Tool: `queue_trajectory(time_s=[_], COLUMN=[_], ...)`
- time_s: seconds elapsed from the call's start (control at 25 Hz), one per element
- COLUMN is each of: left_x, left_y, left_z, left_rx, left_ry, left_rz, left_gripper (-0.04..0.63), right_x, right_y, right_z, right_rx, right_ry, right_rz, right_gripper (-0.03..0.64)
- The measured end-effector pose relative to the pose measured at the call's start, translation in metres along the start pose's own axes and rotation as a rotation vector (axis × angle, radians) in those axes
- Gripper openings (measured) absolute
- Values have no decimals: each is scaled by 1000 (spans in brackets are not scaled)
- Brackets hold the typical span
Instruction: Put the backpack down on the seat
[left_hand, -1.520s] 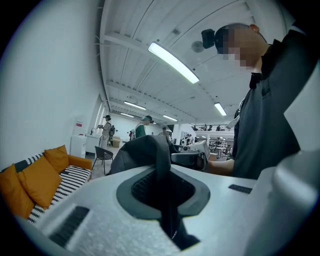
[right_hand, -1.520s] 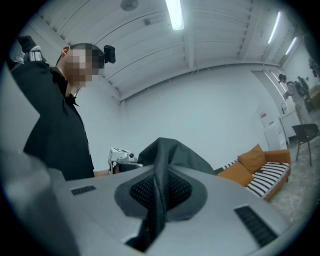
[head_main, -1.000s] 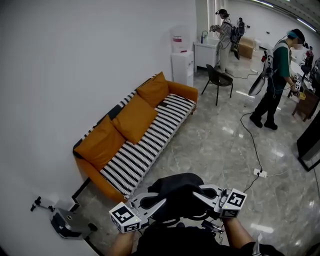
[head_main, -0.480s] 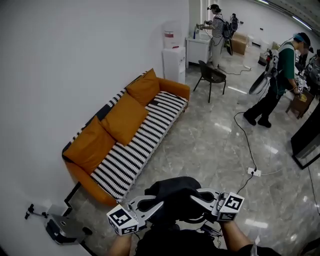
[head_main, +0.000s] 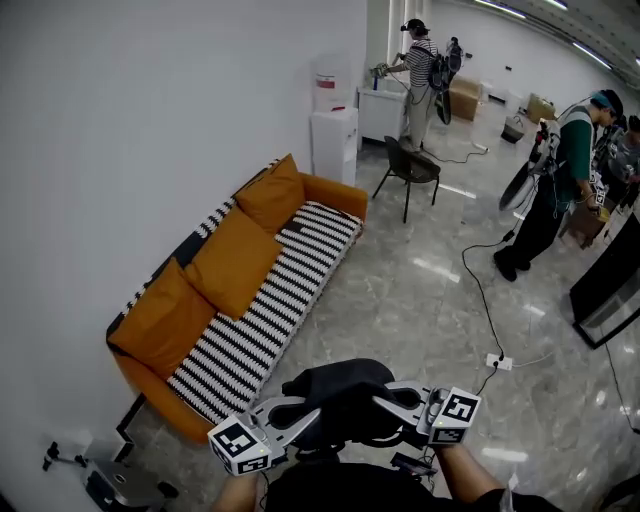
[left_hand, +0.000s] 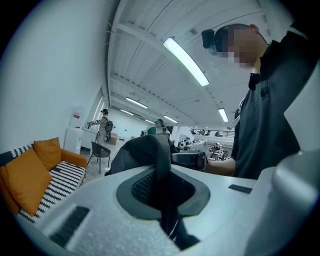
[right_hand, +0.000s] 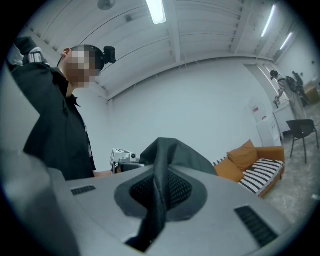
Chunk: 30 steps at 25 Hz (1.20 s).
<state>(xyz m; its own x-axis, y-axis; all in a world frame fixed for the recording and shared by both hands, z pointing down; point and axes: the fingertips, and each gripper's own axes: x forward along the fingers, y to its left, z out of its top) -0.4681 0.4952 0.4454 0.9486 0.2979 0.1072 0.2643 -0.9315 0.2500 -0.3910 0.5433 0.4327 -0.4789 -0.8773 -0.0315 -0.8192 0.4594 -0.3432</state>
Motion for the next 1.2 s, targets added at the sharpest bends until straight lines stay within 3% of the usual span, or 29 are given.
queue_trajectory(time_s=[0.36, 0.76, 1.2], left_x=[15, 43, 122], left_y=[70, 117, 186], left_z=[30, 44, 52], left_rx=[55, 55, -1], left_ry=[-18, -25, 6], left_rz=[-30, -34, 5], left_gripper=[34, 34, 34], right_x=[41, 50, 47], right_y=[-60, -113, -220], right_z=[32, 41, 62], right_rx=[-22, 3, 26], right_ry=[-17, -30, -18], right_rz=[-47, -59, 22], right_gripper=[29, 29, 29])
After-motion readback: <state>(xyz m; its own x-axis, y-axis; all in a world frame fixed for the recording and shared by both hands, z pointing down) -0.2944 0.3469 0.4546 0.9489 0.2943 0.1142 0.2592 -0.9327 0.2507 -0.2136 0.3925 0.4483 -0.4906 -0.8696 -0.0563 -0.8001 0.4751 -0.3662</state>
